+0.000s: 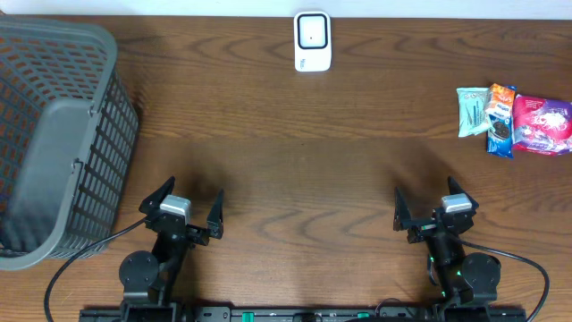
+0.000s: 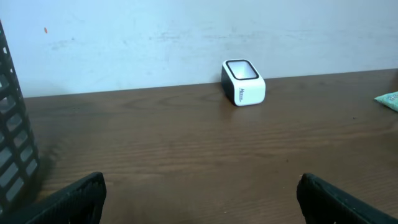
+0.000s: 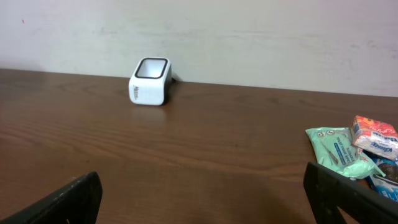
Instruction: Scan the item barcode
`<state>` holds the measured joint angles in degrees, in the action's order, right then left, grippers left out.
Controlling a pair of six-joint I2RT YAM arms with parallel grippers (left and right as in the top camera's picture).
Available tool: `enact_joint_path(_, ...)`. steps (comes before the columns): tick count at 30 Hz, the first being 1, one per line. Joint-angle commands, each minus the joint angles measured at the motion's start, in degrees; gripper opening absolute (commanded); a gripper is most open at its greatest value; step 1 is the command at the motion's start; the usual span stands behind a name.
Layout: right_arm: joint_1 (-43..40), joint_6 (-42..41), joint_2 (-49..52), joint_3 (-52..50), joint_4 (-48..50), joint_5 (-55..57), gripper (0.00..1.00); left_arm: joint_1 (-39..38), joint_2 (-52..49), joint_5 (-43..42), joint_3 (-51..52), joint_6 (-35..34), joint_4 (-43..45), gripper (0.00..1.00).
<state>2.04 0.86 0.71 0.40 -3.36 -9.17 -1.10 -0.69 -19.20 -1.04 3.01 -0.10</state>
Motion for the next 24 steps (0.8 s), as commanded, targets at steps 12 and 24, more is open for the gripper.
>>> enact_joint_path(12,-0.24,-0.15,-0.33,-0.09,-0.22,0.04,0.99,0.57,0.61,0.24,0.81,-0.68,-2.12,0.98)
enact_joint_path(24,-0.24,-0.15,-0.33,-0.09,-0.22,0.02,0.99,0.57,0.61,0.81,0.81,-0.24,-2.54,0.98)
